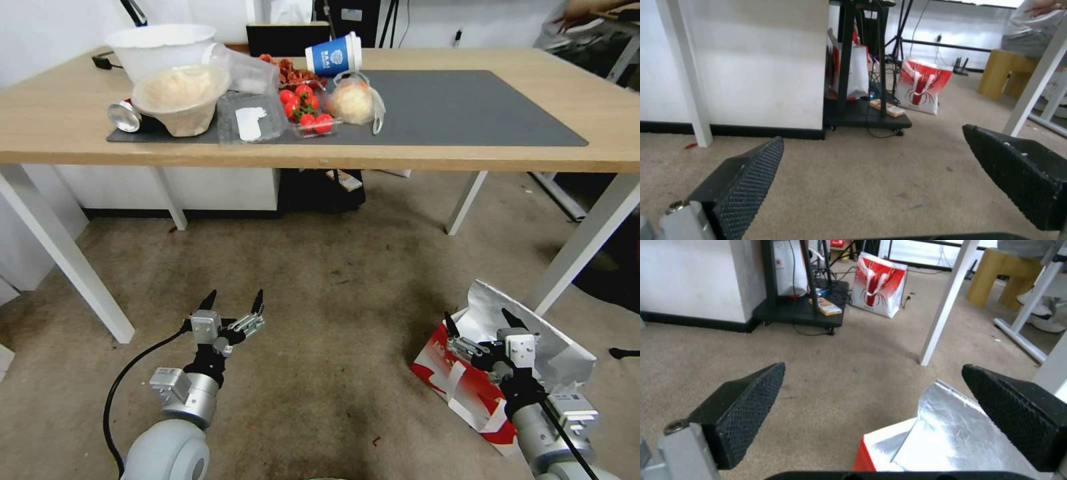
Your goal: Pick up the food delivery bag from the floor and place it on the table.
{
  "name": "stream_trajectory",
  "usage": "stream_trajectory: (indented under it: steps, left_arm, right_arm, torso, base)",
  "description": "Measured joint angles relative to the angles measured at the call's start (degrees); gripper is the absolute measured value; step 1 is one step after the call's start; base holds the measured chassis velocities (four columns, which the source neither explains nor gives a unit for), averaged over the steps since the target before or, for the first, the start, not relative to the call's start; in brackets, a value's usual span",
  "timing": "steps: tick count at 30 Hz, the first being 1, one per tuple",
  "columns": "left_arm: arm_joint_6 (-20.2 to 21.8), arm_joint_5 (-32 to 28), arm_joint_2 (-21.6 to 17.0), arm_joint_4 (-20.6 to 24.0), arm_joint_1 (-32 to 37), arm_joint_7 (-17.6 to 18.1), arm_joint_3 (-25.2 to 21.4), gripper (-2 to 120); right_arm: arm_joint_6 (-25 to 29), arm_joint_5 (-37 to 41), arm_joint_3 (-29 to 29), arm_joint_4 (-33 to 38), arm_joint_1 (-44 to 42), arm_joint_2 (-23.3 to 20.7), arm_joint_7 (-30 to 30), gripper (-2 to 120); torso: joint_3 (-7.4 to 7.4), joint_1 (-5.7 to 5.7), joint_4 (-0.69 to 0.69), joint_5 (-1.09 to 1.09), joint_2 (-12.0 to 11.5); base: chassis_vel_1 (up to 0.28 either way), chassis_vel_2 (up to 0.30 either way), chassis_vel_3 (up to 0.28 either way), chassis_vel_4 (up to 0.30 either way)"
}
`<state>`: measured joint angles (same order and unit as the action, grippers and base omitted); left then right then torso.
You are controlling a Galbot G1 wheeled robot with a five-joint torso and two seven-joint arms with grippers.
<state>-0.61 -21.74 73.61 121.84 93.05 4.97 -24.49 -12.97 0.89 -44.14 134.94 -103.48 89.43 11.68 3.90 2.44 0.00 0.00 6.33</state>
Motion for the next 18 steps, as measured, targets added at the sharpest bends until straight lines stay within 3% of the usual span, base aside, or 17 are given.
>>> stream_trajectory:
  steps: [18]
  left_arm:
    - [-0.49, 1.05, 0.30, -0.70, -0.36, -0.41, 0.88, 100]
  right_arm:
    - [-0.29, 0.44, 0.32, 0.10, 0.07, 0.02, 0.22, 100]
  torso:
    - [-3.71, -0.30, 0.00, 0.00, -4.00]
  base:
    - [0.000, 0.000, 0.000, 0.000]
